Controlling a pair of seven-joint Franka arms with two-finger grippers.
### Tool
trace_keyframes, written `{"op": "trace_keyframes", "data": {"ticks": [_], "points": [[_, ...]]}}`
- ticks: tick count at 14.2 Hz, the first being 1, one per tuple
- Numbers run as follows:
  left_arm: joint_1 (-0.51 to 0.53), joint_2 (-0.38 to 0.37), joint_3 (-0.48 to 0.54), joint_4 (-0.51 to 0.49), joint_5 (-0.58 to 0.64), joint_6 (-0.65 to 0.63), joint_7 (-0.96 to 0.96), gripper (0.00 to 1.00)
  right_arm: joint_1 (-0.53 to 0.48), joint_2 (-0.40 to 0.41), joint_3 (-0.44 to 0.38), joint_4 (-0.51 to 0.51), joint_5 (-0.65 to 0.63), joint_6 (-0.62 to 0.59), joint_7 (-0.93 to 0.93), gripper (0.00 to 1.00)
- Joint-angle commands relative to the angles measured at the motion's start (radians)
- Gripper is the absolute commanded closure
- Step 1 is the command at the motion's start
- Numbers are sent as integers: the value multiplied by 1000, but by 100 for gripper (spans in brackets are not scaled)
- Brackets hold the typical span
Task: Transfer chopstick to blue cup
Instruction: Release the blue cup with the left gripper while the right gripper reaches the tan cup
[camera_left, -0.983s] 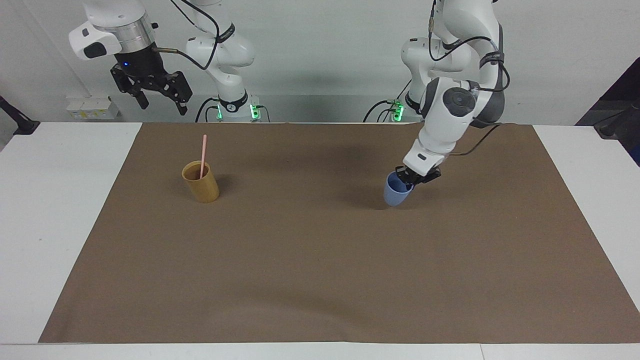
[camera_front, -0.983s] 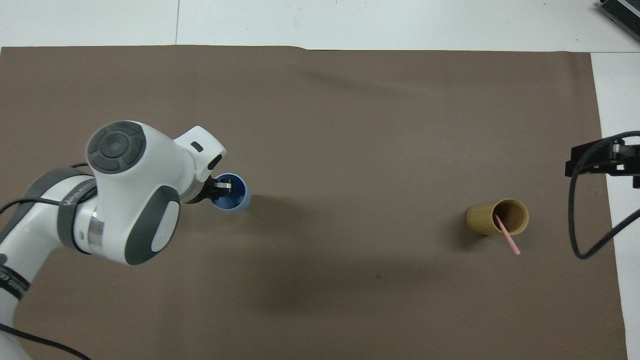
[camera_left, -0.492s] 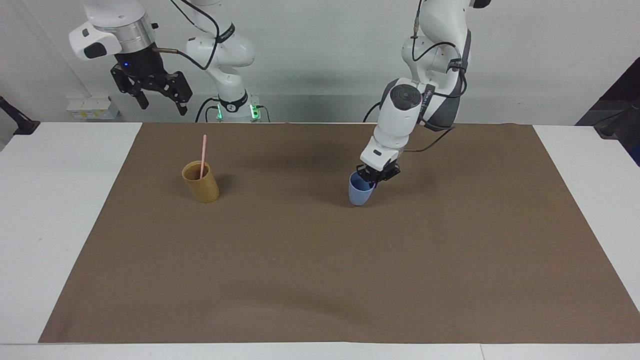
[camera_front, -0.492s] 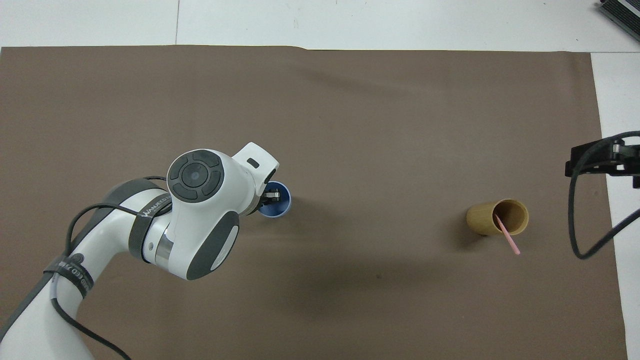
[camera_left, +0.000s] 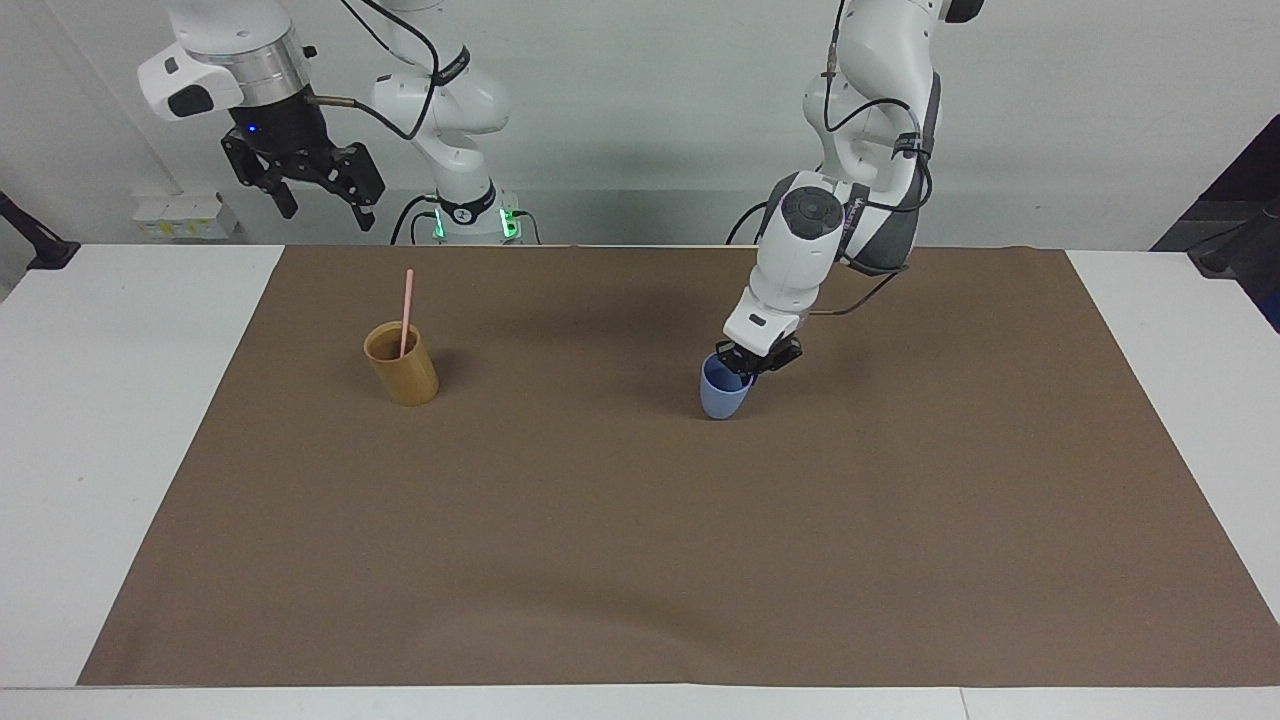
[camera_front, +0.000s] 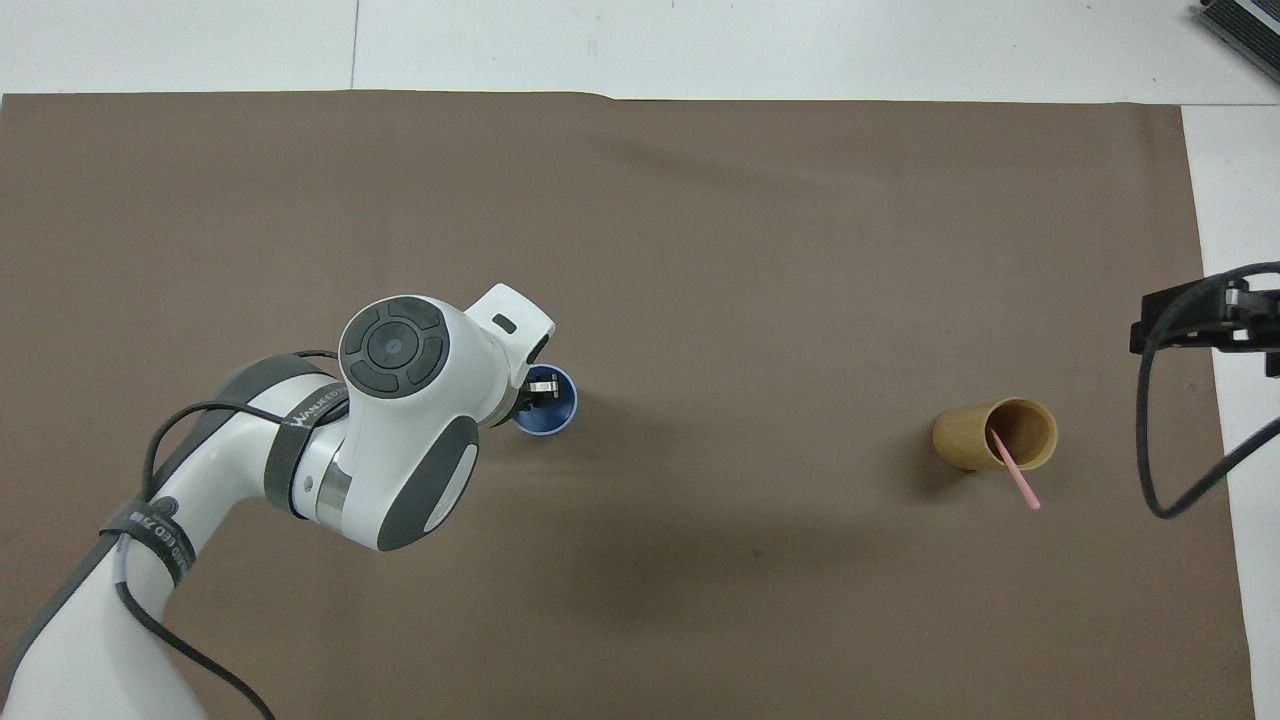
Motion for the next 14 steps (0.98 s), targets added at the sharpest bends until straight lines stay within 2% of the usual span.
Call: {"op": "trace_keyframes", "data": {"ticks": [1, 4, 6, 8, 10, 14], "points": [[-22, -22, 7, -9, -10, -1, -22, 0, -9, -26, -2, -30, 13, 0, -6, 0], [-23, -72, 7, 17, -9, -58, -32, 0, -8, -26, -2, -30, 13, 0, -8, 0], [-14, -133, 19, 65, -9, -166, 42, 0, -6, -28, 0, -33, 13, 0, -8, 0], [50, -153, 22, 140, -7, -301, 158, 0, -6, -42, 0, -60, 14, 11, -8, 0], [118, -166, 23, 204, -4, -410, 284, 0, -6, -78, 0, -131, 14, 20, -12, 0], [267, -209, 25, 249, 2, -514, 474, 0, -6, -147, 0, -321, 14, 132, -14, 0]]}}
